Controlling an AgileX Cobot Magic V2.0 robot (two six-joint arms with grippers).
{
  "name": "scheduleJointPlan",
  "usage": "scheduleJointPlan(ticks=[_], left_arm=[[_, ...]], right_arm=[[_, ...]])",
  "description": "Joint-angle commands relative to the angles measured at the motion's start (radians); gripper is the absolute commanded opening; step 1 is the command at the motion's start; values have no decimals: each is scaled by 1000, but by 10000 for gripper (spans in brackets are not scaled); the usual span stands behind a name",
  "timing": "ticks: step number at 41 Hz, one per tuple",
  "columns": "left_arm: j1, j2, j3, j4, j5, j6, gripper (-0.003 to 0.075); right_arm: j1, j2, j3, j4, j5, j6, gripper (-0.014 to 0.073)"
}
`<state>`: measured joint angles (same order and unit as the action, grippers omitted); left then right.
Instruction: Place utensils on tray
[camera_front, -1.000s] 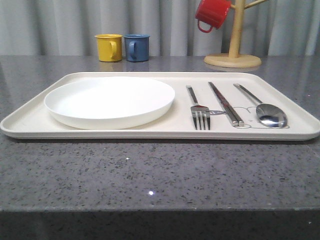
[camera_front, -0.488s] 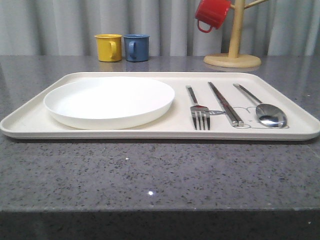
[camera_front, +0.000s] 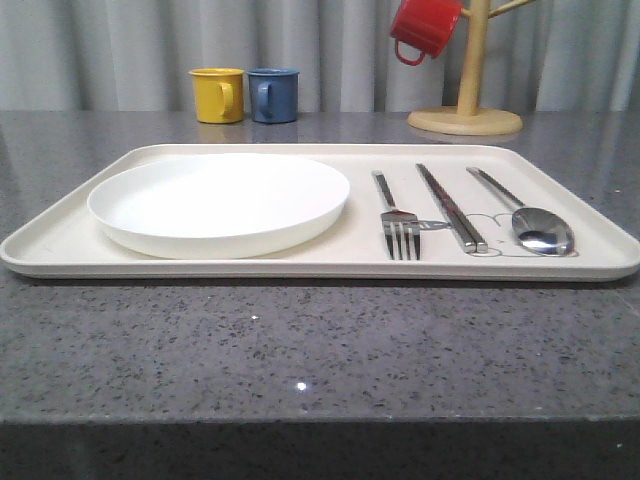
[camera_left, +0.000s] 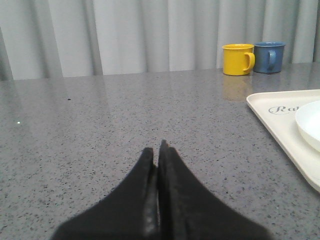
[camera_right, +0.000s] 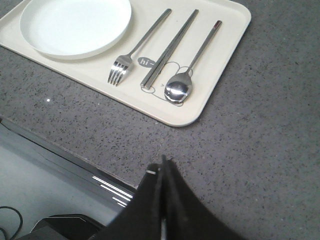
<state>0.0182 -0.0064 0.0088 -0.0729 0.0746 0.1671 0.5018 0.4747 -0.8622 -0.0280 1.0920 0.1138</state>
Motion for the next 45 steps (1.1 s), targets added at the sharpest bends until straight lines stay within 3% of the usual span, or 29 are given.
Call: scheduleJointPlan(ticks=[1, 16, 20, 24, 29, 36, 45], left_arm=[[-13, -24, -2, -4, -88, -11, -18], [-13, -24, -2, -4, -88, -11, -18], [-13, -24, -2, -4, -88, -11, -18], [-13, -23, -2, -4, -88, -11, -18], [-13, -23, -2, -4, -88, -11, -18], [-13, -23, -2, -4, -88, -11, -18], [-13, -23, -2, -4, -88, -11, -18]], right_arm=[[1, 6, -23, -10, -56, -10, -122], [1, 1, -15, -10, -64, -10, -122], [-59, -36, 44, -3, -100, -10, -122], [-169, -116, 167, -7, -260, -10, -122], [-311, -247, 393, 4, -606, -10, -122], [-424, -400, 657, 5, -1010, -10, -122], [-463, -502, 835, 10, -1156, -10, -122]])
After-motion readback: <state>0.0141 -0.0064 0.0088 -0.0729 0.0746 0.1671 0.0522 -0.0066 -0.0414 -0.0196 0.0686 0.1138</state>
